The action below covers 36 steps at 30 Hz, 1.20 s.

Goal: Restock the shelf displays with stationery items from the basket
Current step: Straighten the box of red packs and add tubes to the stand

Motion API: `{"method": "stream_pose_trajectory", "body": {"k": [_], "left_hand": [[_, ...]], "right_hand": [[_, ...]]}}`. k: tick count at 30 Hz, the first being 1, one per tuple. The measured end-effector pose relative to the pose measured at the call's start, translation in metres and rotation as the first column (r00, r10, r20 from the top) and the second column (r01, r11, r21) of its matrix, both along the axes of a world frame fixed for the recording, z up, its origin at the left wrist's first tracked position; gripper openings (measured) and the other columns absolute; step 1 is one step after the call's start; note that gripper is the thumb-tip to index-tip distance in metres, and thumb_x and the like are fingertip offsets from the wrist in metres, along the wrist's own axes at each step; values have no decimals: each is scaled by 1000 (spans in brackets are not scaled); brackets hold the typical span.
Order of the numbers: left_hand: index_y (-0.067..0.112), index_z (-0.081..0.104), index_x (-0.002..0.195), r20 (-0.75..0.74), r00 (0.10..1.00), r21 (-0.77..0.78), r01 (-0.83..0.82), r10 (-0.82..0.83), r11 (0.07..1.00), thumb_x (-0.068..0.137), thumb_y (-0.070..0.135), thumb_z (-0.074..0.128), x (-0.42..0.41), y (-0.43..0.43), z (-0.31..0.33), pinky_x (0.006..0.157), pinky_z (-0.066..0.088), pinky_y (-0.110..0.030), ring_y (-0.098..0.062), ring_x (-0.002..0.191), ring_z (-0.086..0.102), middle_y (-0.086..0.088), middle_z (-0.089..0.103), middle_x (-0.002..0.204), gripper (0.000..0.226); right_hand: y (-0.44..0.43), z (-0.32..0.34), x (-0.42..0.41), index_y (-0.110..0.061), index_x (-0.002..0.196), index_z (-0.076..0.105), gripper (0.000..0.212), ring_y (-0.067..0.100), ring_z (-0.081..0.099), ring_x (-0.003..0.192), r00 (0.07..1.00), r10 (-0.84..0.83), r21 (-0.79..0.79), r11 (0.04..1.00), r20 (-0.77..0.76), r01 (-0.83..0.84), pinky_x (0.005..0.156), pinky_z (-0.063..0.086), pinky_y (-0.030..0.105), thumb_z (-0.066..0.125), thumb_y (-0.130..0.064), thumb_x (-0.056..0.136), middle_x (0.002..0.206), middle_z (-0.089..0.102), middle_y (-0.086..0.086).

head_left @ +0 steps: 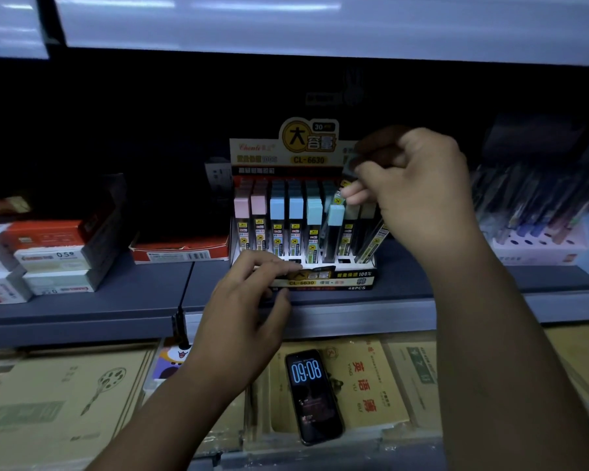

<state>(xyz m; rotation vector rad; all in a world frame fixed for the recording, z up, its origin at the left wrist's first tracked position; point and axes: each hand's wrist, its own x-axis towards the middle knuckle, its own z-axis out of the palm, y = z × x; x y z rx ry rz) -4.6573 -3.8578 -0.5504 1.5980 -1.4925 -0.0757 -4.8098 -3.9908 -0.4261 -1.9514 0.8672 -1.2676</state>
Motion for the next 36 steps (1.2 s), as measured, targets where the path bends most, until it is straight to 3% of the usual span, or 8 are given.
{"method": "stream_pose_trajectory", "body": {"k": [4, 12, 18, 21, 23, 26, 30, 36], "left_hand": [[29, 68, 122, 4, 1000, -8, 0, 0, 1000, 95, 11, 63, 0, -1, 0, 84, 49, -23, -8, 98, 59, 16, 53, 118, 33], [31, 68, 123, -6, 1000, -2, -2, 2, 1000, 96, 11, 63, 0, 0, 1, 84, 51, -27, -7, 97, 59, 18, 53, 119, 34], [31, 67, 124, -16, 1000, 1, 10, -10, 1000, 96, 11, 63, 0, 0, 1, 85, 53, -34, -7, 100, 59, 17, 52, 120, 34], [31, 67, 123, -7, 1000, -2, 10, -10, 1000, 96, 11, 63, 0, 0, 1, 85, 52, -32, -7, 100, 58, 17, 52, 120, 34], [31, 67, 123, -4, 1000, -3, 10, -10, 1000, 96, 11, 62, 1, 0, 1, 85, 51, -30, -7, 100, 58, 17, 52, 120, 34], [31, 67, 124, -5, 1000, -1, 11, -11, 1000, 96, 11, 62, 1, 1, 1, 85, 51, -29, -7, 99, 58, 18, 52, 120, 34], [32, 67, 123, -9, 1000, 1, 5, -4, 1000, 96, 13, 62, 1, 0, 1, 85, 53, -33, -7, 100, 58, 20, 52, 120, 34], [29, 67, 124, -8, 1000, -1, 8, -8, 1000, 97, 14, 61, 2, -1, 0, 86, 53, -37, -7, 103, 58, 16, 52, 121, 32]], "right_hand": [[1, -5, -3, -15, 87, 69, 18, 12, 72, 62, 994, 46, -32, 998, -97, -49, 64, 59, 23, 63, 0, 95, 68, 72, 5], [-1, -9, -5, -13, 87, 69, 14, 10, 74, 65, 997, 66, -30, 997, -39, -68, 68, 57, 20, 65, -2, 95, 70, 73, 6], [-4, -8, -11, -11, 91, 72, 12, 9, 72, 62, 994, 71, -91, 993, -87, -79, 63, 53, 15, 66, -1, 94, 69, 72, 4], [-2, -12, -8, -18, 94, 75, 15, 4, 64, 54, 978, 66, -96, 992, -200, -86, 57, 49, 15, 67, -6, 95, 70, 70, -1], [0, -14, -5, -24, 96, 76, 15, 3, 64, 65, 950, 24, -143, 987, -310, -72, 61, 52, 17, 66, -13, 97, 79, 69, -7], [3, -14, -3, -25, 104, 77, 26, 16, 66, 78, 926, -56, -201, 979, -373, -21, 71, 59, 36, 54, -12, 100, 100, 59, -3], [6, -15, -4, -27, 115, 76, 38, 8, 51, 65, 901, -109, -245, 970, -419, 3, 56, 42, 25, 47, -8, 100, 95, 45, -7], [8, -20, -6, -31, 116, 75, 32, 9, 49, 75, 864, -177, -262, 964, -472, 54, 72, 47, 31, 51, -17, 100, 87, 38, -19]]}}
